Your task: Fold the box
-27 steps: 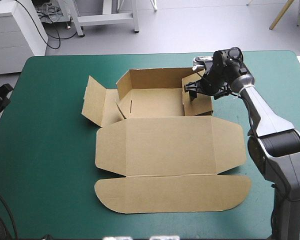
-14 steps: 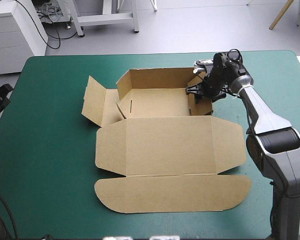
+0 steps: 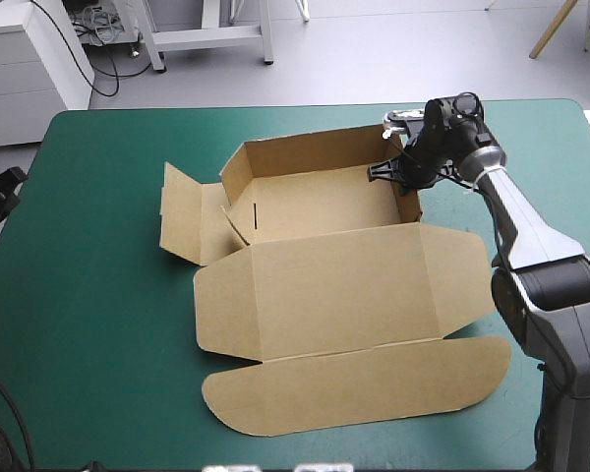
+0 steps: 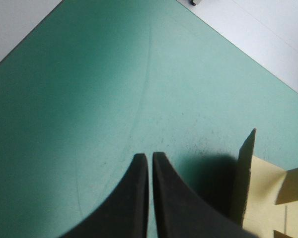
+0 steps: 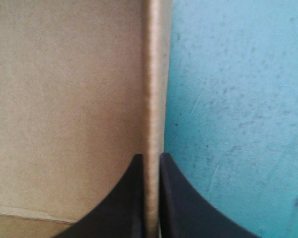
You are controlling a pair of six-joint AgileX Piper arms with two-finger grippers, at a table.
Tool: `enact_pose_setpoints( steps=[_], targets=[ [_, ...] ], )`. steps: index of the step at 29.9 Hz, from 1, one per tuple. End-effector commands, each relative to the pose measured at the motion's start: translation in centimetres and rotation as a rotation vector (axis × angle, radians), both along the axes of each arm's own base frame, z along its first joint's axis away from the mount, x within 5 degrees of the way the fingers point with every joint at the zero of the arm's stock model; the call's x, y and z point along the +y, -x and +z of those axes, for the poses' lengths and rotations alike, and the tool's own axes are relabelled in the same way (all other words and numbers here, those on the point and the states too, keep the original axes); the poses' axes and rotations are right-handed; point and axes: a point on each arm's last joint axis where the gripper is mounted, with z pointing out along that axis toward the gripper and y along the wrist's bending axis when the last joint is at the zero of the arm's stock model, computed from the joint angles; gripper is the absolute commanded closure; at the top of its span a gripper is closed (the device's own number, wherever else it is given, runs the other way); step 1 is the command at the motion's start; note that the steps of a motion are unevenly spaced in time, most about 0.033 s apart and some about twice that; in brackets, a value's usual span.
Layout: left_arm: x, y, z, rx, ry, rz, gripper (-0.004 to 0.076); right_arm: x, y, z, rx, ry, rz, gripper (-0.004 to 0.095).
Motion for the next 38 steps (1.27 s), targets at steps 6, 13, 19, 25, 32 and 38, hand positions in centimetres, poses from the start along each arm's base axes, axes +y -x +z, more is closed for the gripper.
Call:
enact_pose_setpoints(
  steps=[6, 13, 19, 25, 32, 38],
  targets=[
    [-0.2, 0.3, 1.9, -0.083, -0.206, -0.103, 0.0734, -2.2, 9.1, 16.0, -0.404, -0.079, 0.026, 0.0909],
    [-0.7, 0.6, 1.6, -0.042, -0.249, -0.210, 0.0732, -3.3, 15.5, 21.9, -0.573, -0.141, 0.034, 0.0908],
    [-0.7, 0.6, 1.5, -0.037, -0.263, -0.219, 0.0528, -3.8, 17.6, 23.4, -0.625, -0.151, 0.034, 0.0909],
    [-0.9, 0.6, 1.5, -0.039, -0.242, -0.223, 0.0020, -3.4, 17.6, 23.4, -0.616, -0.190, 0.048, 0.0908],
    [-2.7, 0.3, 1.8, -0.118, -0.090, -0.388, 0.0015, -2.8, 17.6, 23.4, -0.612, -0.231, 0.103, 0.0911],
    [-4.9, 0.3, 1.1, -0.277, 0.093, -0.595, 0.0025, -1.9, 17.3, 23.5, -0.625, -0.307, 0.179, 0.0911]
  ],
)
